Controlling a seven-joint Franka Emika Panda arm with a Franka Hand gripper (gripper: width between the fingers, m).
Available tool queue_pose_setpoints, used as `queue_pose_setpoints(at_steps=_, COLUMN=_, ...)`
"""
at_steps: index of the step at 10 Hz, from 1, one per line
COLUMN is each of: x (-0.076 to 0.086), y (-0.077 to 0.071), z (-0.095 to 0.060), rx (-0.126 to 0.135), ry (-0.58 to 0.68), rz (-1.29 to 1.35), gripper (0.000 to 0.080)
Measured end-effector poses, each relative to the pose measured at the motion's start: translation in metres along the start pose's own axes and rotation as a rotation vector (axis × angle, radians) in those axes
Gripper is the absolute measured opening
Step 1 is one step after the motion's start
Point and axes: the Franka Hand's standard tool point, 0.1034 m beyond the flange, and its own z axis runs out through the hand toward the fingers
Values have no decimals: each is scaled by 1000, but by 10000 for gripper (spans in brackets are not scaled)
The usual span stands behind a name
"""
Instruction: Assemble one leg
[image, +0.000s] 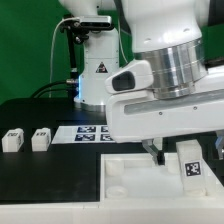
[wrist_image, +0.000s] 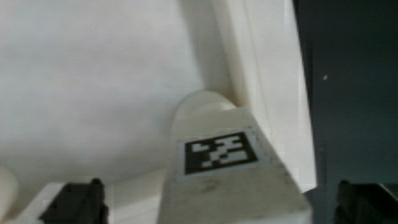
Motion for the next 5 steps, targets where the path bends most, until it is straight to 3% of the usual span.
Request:
queue_pose_setpoints(at_steps=3, x=-2, y=-4, z=1, rx=5, ry=-3, rz=13, gripper=649)
queue_pose_setpoints(at_steps=4, x=-2, y=-5, z=1, rx=6, ry=-3, rz=71, gripper=537)
queue_pose_setpoints(at_steps=5, x=-2, y=-5, z=1, rx=7, ry=-4, rz=153, gripper=356)
